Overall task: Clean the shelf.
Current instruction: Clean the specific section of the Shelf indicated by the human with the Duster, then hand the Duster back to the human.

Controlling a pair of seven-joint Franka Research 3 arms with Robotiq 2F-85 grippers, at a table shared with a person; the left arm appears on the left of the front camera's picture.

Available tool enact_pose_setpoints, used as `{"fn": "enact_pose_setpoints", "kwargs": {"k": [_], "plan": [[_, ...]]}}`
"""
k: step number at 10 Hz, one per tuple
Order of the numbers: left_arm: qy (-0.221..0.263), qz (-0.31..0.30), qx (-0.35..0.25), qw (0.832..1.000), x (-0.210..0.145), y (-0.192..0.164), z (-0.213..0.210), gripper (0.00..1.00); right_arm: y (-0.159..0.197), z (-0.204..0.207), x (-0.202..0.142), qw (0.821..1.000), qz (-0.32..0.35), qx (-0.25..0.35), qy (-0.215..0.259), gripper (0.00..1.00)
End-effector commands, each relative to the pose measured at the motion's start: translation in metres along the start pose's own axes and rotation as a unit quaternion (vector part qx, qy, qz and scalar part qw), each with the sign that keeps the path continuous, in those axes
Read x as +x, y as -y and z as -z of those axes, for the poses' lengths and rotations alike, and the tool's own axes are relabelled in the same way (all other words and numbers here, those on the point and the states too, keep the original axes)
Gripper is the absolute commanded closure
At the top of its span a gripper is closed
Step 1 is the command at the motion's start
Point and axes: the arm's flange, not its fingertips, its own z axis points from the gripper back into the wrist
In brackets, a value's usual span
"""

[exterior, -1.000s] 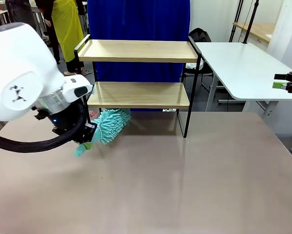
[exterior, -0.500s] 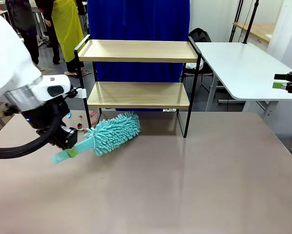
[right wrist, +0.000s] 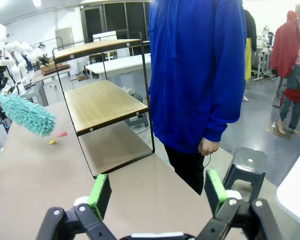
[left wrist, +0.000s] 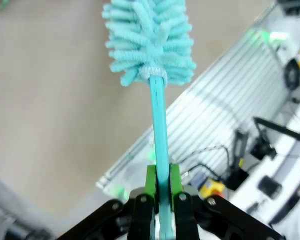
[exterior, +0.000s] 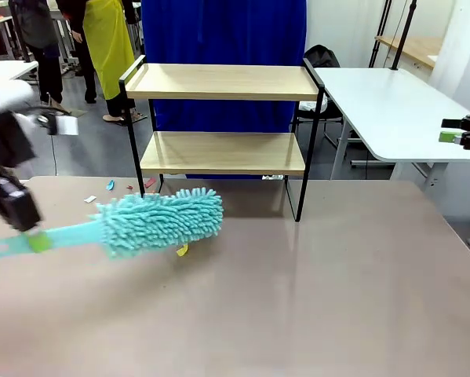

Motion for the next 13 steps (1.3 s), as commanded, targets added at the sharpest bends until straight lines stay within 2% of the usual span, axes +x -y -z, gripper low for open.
{"fn": "enact_pose_setpoints", "kwargs": {"k": [1, 3, 6, 7, 8, 13], "plan": [[-0.062, 0.024, 0.031, 0.997, -0.021, 0.007, -0.036, 0.87, -0.002, 0.002, 0.004, 1.000, -0.003, 0.002, 0.001, 0.00], [-0.134, 0.040, 0.069, 0.988, -0.049, 0.030, -0.060, 0.87, -0.002, 0.002, 0.004, 1.000, -0.003, 0.002, 0.001, 0.00], [-0.187, 0.034, 0.093, 0.977, -0.068, 0.052, -0.073, 0.87, -0.002, 0.002, 0.004, 1.000, -0.003, 0.002, 0.001, 0.00], [-0.163, 0.039, 0.110, 0.980, -0.066, 0.061, -0.072, 0.87, -0.002, 0.002, 0.004, 1.000, -0.003, 0.002, 0.001, 0.00], [-0.177, 0.018, 0.079, 0.981, -0.067, 0.051, -0.069, 0.87, -0.002, 0.002, 0.004, 1.000, -0.003, 0.002, 0.001, 0.00], [-0.177, 0.018, 0.079, 0.981, -0.067, 0.051, -0.069, 0.87, -0.002, 0.002, 0.004, 1.000, -0.003, 0.002, 0.001, 0.00]]}}
